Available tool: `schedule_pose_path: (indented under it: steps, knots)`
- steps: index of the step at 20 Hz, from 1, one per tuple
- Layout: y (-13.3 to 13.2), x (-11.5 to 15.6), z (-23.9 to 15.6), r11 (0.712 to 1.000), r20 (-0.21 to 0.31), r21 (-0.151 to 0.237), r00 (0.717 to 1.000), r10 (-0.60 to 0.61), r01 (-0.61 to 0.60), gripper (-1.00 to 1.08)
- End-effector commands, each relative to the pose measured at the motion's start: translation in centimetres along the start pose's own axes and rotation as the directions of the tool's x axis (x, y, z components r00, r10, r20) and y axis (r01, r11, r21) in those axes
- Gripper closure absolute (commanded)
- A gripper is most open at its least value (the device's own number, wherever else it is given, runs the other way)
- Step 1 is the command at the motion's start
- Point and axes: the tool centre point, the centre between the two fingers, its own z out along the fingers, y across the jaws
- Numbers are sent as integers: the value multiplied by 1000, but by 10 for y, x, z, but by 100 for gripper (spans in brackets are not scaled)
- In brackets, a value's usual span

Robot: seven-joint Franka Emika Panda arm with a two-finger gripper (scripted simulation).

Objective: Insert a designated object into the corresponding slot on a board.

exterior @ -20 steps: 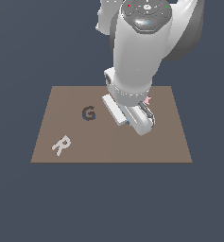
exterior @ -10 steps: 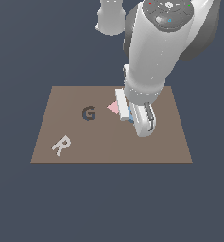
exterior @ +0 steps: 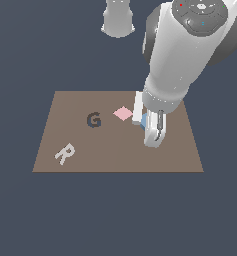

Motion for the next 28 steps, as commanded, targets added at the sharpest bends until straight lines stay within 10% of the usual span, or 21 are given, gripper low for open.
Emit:
schedule_pose_path:
  steps: [1,28]
  knots:
    - [-2,-5,-1,998,0,0,998,66,-66,108]
    - [-11,-20,9,960,0,0,960,282,-282,108]
